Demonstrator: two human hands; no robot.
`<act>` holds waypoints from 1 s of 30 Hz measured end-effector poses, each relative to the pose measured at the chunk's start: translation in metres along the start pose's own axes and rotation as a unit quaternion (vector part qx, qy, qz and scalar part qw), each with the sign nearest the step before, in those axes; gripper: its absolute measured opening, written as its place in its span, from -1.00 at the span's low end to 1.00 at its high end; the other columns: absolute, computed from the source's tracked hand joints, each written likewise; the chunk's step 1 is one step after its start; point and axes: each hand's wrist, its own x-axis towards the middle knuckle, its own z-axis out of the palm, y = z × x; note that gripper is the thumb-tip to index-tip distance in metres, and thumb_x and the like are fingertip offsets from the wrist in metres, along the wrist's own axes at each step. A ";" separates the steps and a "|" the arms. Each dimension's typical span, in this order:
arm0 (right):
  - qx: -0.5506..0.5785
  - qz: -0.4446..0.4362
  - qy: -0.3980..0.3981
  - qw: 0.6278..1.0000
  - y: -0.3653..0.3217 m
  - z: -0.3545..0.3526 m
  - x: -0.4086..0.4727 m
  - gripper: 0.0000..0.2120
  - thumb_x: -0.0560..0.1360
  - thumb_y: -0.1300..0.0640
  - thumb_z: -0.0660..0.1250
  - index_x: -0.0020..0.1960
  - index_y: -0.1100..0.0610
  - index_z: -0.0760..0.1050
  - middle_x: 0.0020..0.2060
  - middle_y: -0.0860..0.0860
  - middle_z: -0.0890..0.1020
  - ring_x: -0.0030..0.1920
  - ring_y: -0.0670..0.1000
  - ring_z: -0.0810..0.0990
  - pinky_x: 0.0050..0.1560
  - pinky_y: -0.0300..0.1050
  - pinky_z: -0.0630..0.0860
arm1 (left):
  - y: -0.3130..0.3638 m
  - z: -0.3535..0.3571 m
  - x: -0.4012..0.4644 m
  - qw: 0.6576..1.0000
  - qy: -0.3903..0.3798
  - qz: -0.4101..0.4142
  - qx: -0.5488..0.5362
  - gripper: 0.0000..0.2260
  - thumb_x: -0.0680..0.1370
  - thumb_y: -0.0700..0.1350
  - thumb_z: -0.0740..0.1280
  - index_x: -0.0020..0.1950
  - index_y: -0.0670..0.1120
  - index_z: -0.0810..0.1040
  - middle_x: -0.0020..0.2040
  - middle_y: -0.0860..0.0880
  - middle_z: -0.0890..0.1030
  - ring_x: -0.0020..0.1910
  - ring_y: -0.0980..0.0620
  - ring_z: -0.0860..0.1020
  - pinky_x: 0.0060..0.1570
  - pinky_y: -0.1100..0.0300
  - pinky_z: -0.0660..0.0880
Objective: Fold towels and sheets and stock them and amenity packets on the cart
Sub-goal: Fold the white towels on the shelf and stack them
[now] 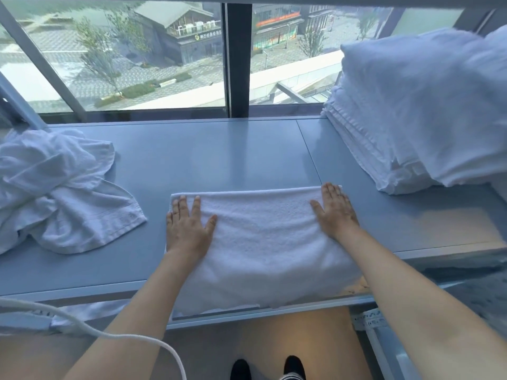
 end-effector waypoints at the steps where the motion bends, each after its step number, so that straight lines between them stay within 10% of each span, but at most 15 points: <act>1: 0.001 0.000 0.006 1.000 -0.005 -0.003 0.001 -0.35 0.73 -0.14 -0.01 0.68 0.19 -0.06 0.68 0.08 -0.03 0.67 0.09 -0.11 0.64 0.02 -0.15 | 0.000 0.000 0.003 1.000 0.000 -0.004 0.000 -0.30 0.64 0.36 -0.02 0.70 0.06 -0.04 0.70 -0.12 -0.11 0.67 -0.09 -0.18 0.62 -0.06 -0.16; 9: 0.058 -0.215 0.028 0.974 -0.074 0.027 -0.098 -0.40 0.69 -0.26 -0.02 0.67 -0.09 0.06 0.67 -0.15 -0.06 0.66 -0.06 -0.21 0.61 0.10 -0.22 | -0.012 0.001 0.004 1.000 0.010 0.001 -0.002 -0.30 0.64 0.36 -0.03 0.70 0.06 -0.04 0.70 -0.13 -0.09 0.67 -0.10 -0.16 0.62 -0.06 -0.15; 15: -0.043 -0.192 -0.015 0.980 -0.063 0.051 -0.124 -0.38 0.68 -0.30 -0.12 0.67 -0.17 -0.20 0.64 -0.19 -0.26 0.61 -0.09 -0.39 0.62 0.13 -0.26 | -0.009 -0.014 -0.010 1.000 0.022 0.017 0.003 -0.40 0.69 0.14 0.14 0.68 -0.07 0.12 0.68 -0.19 0.05 0.67 -0.17 -0.02 0.58 -0.24 0.03; 19: -0.043 -0.189 -0.016 0.981 -0.069 0.053 -0.120 -0.36 0.67 -0.30 -0.14 0.67 -0.17 -0.22 0.64 -0.19 -0.27 0.61 -0.08 -0.39 0.62 0.11 -0.31 | 0.022 0.001 -0.075 0.985 0.037 0.166 -0.005 -0.45 0.65 0.12 0.13 0.63 -0.03 0.27 0.65 -0.14 0.19 0.64 -0.20 0.14 0.50 -0.33 0.17; 30: -0.019 -0.196 -0.012 0.980 -0.074 0.050 -0.089 -0.35 0.65 -0.32 -0.10 0.68 -0.18 -0.16 0.65 -0.21 -0.23 0.62 -0.11 -0.34 0.60 0.07 -0.32 | 0.021 0.031 -0.083 0.985 -0.013 0.170 0.040 -0.38 0.63 0.36 -0.17 0.67 0.23 -0.12 0.69 0.08 -0.18 0.65 0.00 -0.30 0.57 -0.17 -0.31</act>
